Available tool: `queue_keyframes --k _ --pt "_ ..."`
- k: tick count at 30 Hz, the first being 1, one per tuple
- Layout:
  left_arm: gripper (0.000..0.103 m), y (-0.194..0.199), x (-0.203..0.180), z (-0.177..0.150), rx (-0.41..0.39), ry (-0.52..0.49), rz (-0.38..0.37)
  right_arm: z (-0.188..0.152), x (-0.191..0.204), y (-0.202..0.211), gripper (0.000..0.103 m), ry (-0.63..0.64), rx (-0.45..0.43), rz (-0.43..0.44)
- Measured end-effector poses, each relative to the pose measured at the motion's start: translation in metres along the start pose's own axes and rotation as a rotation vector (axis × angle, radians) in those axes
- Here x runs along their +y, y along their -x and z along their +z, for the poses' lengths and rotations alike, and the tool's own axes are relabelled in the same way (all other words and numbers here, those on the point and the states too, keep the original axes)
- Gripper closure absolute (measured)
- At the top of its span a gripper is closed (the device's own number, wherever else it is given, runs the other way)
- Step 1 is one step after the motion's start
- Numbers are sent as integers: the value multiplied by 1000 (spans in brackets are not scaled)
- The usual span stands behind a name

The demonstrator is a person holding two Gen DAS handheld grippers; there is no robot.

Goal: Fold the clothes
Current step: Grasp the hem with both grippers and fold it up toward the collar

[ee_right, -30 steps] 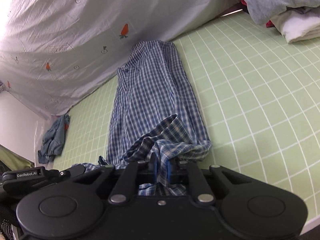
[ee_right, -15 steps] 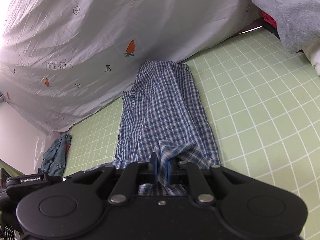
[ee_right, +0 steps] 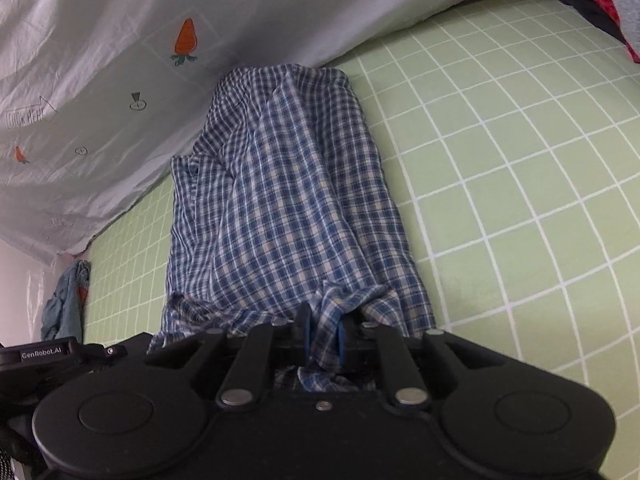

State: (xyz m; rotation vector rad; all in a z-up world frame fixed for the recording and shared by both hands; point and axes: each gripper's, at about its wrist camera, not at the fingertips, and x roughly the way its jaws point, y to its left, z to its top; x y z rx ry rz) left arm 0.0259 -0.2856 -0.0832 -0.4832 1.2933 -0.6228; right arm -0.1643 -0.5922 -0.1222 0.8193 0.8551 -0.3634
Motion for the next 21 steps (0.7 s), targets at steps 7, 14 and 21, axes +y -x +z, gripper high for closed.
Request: queue_keyframes --k 7,14,21 --pt "61 21 -14 12 -97 -30 -13 25 0 16 75 -49 -71 40" --pt "29 63 -29 13 -278 -136 43 37 2 62 56 -7 -260 -5" --pt "24 47 -21 -35 -170 -278 256 -7 -11 72 33 39 -215 -158"
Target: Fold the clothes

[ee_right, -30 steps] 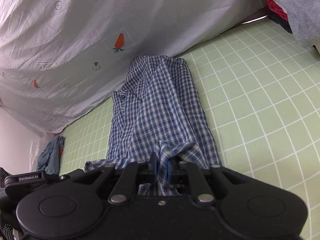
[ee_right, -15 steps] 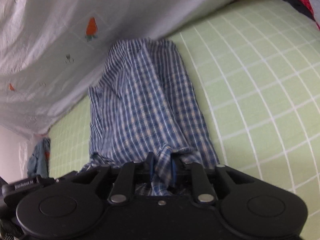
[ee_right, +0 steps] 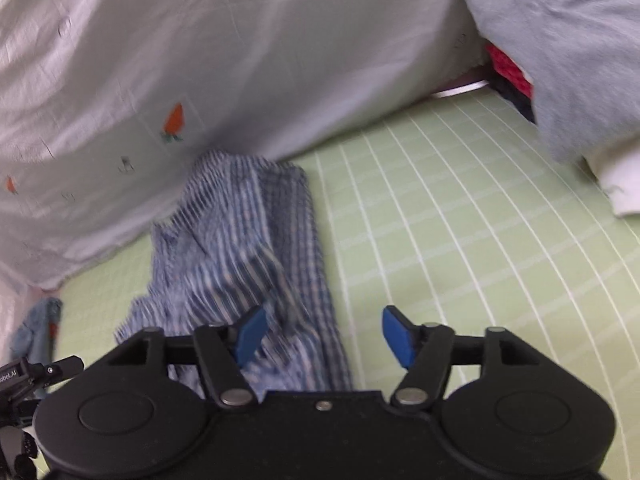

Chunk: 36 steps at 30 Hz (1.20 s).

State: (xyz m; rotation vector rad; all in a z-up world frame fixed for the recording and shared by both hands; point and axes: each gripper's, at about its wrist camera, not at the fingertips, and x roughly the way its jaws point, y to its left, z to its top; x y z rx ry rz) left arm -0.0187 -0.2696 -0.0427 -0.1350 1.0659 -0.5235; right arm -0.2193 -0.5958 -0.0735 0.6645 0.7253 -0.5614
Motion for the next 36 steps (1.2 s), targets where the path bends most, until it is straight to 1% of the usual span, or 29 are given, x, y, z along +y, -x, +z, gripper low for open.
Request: queue_keyframes --k 4,6,8,10,13,19,22,24,27,33,36 --pt "24 -10 -3 -30 85 -56 46 -32 -7 3 29 25 66 -44" --pt "24 -15 -4 -37 123 -86 61 -43 -7 3 28 41 91 -52" --pt "24 -18 -3 -40 145 -91 67 -50 -6 4 27 59 111 -54" --pt "23 -19 -3 -39 144 -90 67 -51 -3 2 24 80 120 -56" --pt "21 -20 -1 -37 139 -85 73 -49 3 -2 23 116 122 -71" --pt "21 -21 6 -31 123 -37 112 -46 16 -15 21 172 143 -63" --pt "20 -25 12 -28 126 -13 134 -48 19 -16 18 184 162 -44" --pt "20 -28 15 -27 132 4 139 -52 20 -19 15 193 175 -48" --pt "20 -30 15 -28 141 -2 143 -51 20 -28 15 199 190 -61" --pt "19 -36 15 -25 149 -7 150 -31 33 -45 15 230 147 -70" --pt "19 -37 14 -20 134 -29 165 -16 46 -56 15 250 131 -58"
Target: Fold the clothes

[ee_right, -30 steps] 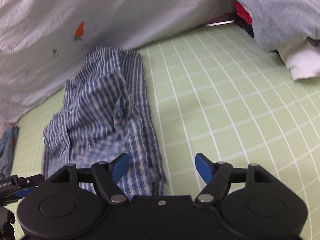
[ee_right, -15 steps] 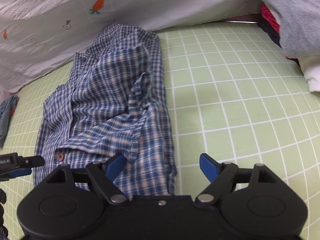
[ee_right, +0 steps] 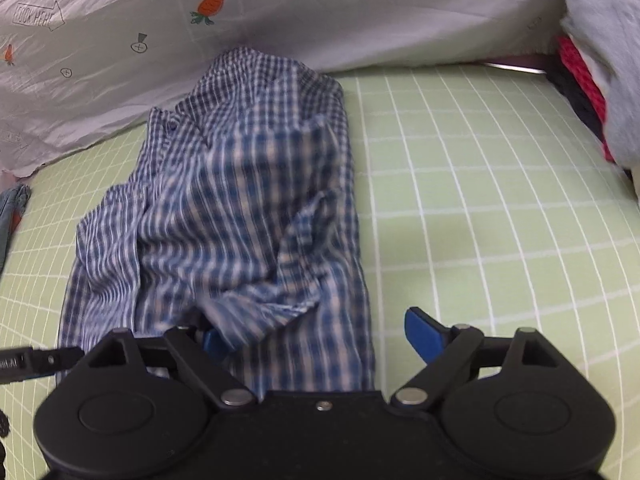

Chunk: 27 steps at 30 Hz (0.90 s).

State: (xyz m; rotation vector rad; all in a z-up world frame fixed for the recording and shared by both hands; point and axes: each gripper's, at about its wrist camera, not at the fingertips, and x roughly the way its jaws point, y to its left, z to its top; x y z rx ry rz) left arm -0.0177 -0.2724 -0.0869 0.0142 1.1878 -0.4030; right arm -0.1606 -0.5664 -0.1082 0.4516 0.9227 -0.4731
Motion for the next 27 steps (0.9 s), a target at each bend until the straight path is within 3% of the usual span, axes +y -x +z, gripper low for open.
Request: queue_keyframes --k 9,18,21,23,24,27 --pt "18 -7 1 13 -11 17 16 38 20 -6 15 8 -100 55" --pt "18 -11 -1 8 -6 17 27 3 4 32 16 -20 -158 -53" --pt "18 -7 -3 6 -12 0 31 -2 11 36 21 38 -176 -42" --pt "18 -3 -4 4 -20 -7 27 0 17 37 31 71 -188 -18" --pt "18 -2 -4 3 -22 -7 25 3 21 36 41 90 -197 -3" --pt "18 1 -3 1 -24 -6 24 12 34 30 50 153 -211 30"
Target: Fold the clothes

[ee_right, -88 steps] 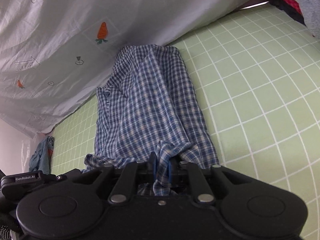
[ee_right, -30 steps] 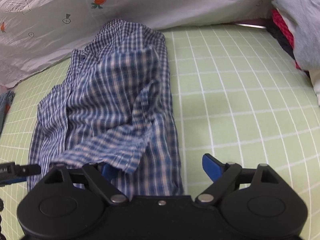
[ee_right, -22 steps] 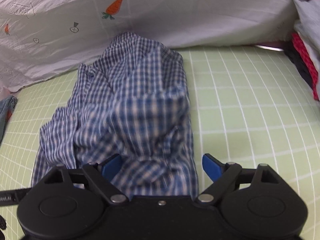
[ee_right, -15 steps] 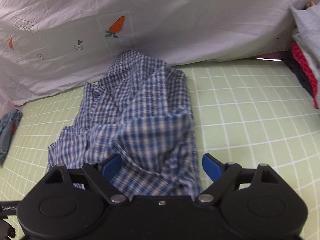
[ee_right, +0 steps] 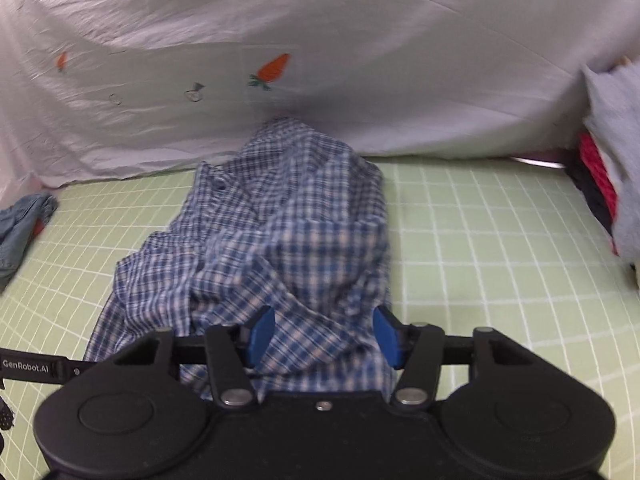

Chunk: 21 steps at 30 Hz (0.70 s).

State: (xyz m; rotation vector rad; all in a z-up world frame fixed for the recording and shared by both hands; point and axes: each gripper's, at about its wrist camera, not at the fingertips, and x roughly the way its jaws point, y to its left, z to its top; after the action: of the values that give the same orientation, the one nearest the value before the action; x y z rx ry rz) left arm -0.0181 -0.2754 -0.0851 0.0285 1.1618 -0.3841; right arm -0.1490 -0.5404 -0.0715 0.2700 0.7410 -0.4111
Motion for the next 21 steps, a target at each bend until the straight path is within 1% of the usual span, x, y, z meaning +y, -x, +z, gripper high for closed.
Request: queue_keyframes --k 2,3,4,5,6,8,9,14,18,19,21 --pt "18 1 1 0 1 3 7 3 7 -7 53 41 3 12" --pt "18 1 2 0 2 5 11 3 10 -10 60 62 8 16" --pt "17 1 3 0 1 8 12 4 13 -13 65 89 19 22" --pt "17 2 4 0 0 12 12 5 16 -16 71 112 29 23" --pt "17 2 4 0 -2 15 13 6 18 -16 84 127 33 27" --pt "17 2 6 0 -4 23 14 7 20 -14 98 136 31 45" --pt "17 2 7 0 -3 24 16 9 19 -12 100 129 24 54" --pt "17 -1 8 1 6 30 23 21 22 3 101 115 -54 80" --pt "17 -4 8 2 17 25 24 32 29 4 101 110 -112 134" --pt "17 -5 7 2 20 24 24 33 31 1 101 119 -118 145" --pt "17 -7 8 2 24 26 24 31 37 -15 98 137 -79 139"
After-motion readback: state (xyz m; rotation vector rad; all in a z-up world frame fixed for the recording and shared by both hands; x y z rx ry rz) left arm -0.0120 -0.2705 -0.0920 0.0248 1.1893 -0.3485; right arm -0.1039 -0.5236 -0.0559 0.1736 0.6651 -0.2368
